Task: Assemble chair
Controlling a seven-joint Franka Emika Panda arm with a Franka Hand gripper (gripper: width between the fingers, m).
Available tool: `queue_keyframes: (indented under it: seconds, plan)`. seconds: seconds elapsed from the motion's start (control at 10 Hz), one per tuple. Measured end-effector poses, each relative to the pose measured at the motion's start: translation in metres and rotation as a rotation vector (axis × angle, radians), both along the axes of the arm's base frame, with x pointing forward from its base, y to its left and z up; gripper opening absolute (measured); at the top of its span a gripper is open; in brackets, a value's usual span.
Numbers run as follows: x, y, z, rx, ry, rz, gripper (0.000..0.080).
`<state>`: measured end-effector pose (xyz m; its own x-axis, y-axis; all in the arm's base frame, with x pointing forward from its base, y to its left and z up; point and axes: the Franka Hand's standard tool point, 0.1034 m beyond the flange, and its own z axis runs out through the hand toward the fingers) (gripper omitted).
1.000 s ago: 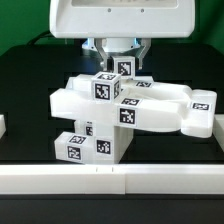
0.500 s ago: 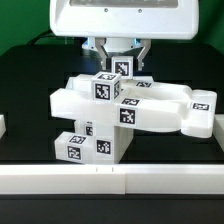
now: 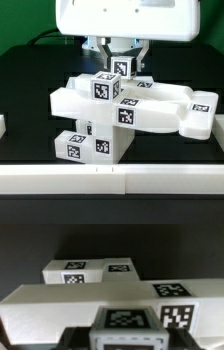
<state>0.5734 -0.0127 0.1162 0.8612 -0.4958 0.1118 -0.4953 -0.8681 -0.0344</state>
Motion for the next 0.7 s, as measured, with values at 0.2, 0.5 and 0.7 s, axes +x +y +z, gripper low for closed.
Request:
queue_keyframes:
  seconds: [0.2, 0.5, 0.7]
  plan:
    - [0.0001, 0.0016, 0.0000, 0.023, -0.004, -0.120, 0.0285]
    - [0.0002, 0.0039, 0.0000, 0.053, -0.008, -0.272, 0.0285]
    - [0.0002, 0.0039, 0.0000, 0.051, -0.008, -0.252, 0.0467]
